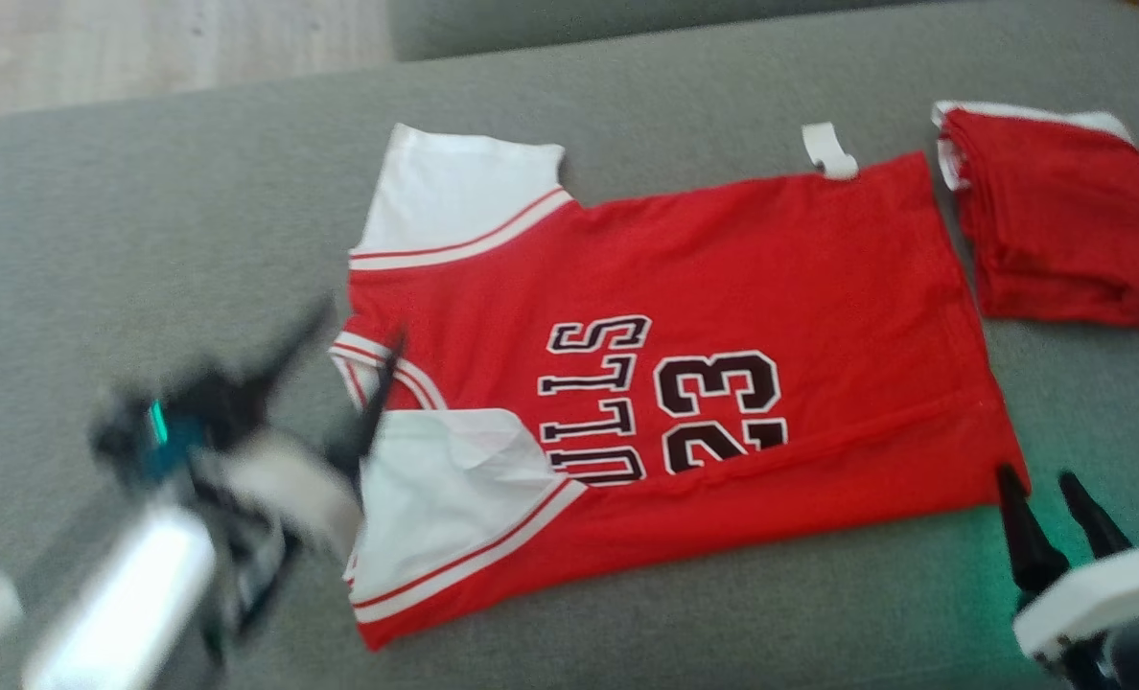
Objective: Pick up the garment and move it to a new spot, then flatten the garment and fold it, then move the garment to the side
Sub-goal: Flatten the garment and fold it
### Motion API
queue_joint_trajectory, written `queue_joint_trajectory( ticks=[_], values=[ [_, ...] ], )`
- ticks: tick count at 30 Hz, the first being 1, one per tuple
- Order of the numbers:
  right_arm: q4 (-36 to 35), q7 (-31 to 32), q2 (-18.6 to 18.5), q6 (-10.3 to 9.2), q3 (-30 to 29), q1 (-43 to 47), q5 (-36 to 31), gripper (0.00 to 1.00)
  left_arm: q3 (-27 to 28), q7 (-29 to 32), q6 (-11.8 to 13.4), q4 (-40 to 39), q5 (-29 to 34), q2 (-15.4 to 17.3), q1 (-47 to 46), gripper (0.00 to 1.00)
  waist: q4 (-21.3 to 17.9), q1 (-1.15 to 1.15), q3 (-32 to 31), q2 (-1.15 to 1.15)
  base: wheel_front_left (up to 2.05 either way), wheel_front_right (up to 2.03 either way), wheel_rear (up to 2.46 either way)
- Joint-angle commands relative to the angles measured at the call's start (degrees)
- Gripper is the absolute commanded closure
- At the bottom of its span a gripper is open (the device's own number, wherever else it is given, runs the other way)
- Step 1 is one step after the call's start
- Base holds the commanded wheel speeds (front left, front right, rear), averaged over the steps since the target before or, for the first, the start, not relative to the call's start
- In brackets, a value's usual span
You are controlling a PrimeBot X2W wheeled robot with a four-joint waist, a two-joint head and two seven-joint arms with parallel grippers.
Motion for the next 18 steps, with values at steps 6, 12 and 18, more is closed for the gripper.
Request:
queue_joint_trajectory(
  ticks=[6,12,18],
  values=[
    [-3.6,-0.9,-0.7,-0.04,3.3,-5.8,-0.9,0.00,2.5,9.8,-6.2,6.3,-2.1,2.5,-23.2,0.00,-3.5,-0.01,4.9,0.00,0.00,0.00,0.00],
    [-4.4,-2.0,-0.6,-0.04,6.2,-9.7,-0.7,0.00,0.4,20.3,-8.0,19.2,-5.5,2.0,-40.1,0.00,-6.5,-0.01,9.9,0.00,0.00,0.00,0.00],
    [-4.3,-3.3,-1.0,-0.04,8.8,-12.9,0.0,0.00,-1.4,29.9,-8.3,30.5,-9.7,1.7,-50.1,0.00,-9.5,-0.01,14.3,0.00,0.00,0.00,0.00]
  ],
)
